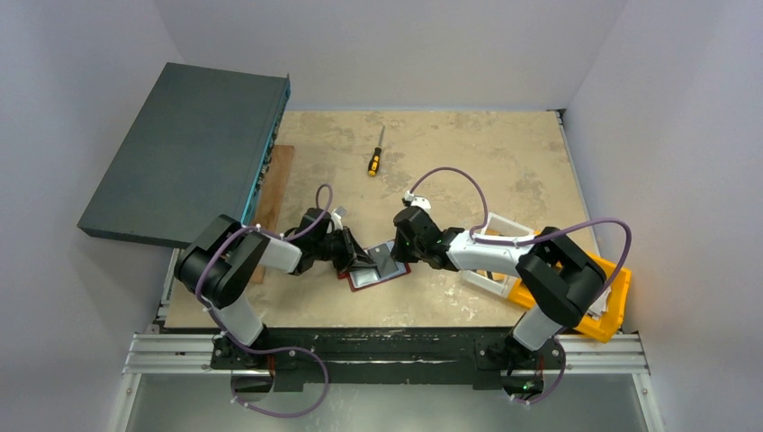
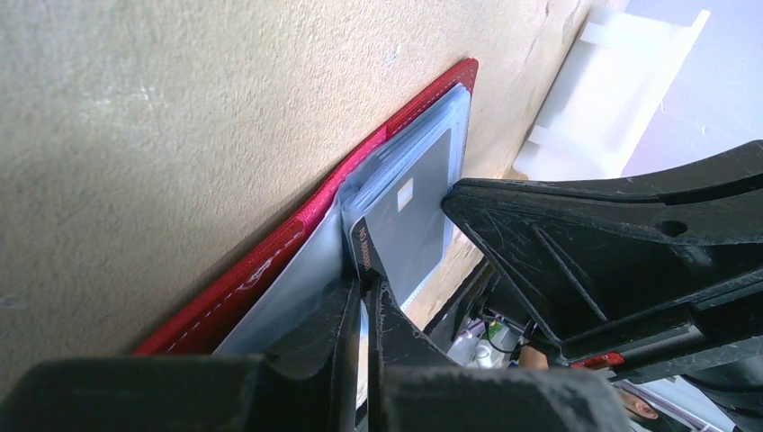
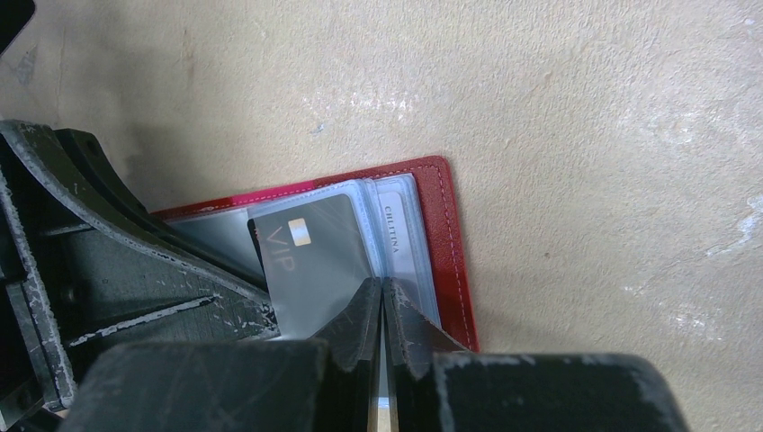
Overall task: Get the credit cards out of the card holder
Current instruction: Remove the credit card from the card holder.
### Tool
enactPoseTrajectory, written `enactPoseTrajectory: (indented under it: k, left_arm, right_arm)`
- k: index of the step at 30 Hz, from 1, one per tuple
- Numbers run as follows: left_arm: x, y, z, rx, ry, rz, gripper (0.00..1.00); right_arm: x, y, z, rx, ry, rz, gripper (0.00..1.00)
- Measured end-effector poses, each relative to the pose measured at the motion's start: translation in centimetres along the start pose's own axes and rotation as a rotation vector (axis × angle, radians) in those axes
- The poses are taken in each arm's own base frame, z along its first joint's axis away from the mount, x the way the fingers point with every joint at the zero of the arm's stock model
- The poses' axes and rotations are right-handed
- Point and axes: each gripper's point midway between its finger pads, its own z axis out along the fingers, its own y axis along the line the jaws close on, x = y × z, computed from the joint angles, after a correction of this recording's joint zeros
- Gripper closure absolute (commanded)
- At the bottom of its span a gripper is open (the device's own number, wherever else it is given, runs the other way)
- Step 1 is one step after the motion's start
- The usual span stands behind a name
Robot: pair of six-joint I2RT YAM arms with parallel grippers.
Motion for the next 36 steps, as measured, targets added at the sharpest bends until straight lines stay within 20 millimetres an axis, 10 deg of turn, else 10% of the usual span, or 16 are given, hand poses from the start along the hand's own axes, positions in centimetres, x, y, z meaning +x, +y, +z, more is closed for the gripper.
enactPoseTrajectory:
  k: [36]
  left_arm:
    - [-0.4, 1.7, -3.3, -0.263, 0.052, 0.167, 1.0]
  right_arm:
    - [-0.1, 0.7, 0.9, -0.095, 0.045, 0.107, 1.0]
